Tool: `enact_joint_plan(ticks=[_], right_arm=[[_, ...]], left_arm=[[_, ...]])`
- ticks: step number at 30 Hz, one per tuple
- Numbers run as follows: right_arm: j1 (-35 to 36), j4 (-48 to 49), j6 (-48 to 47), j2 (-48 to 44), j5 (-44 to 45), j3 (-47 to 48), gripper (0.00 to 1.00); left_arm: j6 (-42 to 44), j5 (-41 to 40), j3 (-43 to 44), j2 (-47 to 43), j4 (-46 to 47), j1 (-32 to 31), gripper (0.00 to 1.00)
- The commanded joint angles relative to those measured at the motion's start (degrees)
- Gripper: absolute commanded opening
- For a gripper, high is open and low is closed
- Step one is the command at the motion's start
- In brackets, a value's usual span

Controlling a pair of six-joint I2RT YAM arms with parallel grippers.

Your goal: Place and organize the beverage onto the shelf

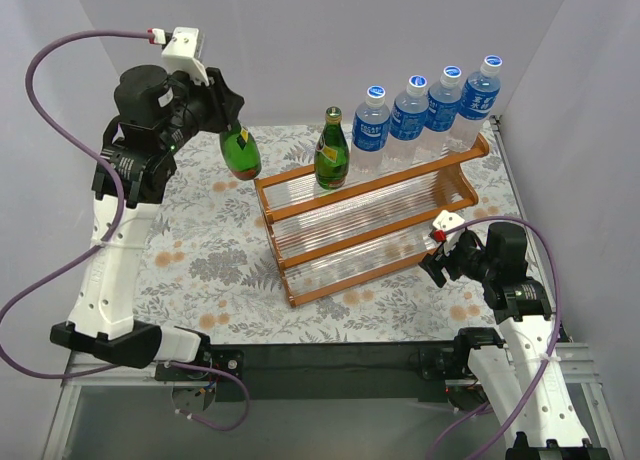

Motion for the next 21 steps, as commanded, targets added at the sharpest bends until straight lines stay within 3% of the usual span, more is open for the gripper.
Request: enact_joint_plan(ticks=[1, 9, 21], right_arm=[[-0.34, 1.75, 0.0, -0.03, -0.32, -0.16, 0.8], [-0.52, 1.66, 0.0, -0.12, -0.41, -0.16, 0.8], [-0.78, 1.66, 0.0, -0.12, -0.41, -0.16, 0.8]], left_arm=[[0.21, -2.1, 5.57, 0.02, 5.3, -2.47, 0.0], [0.57, -4.22, 11.55, 3.01, 3.64, -8.53, 0.0], [0.12, -3.86, 13.14, 3.89, 1.88, -15.48, 0.0]])
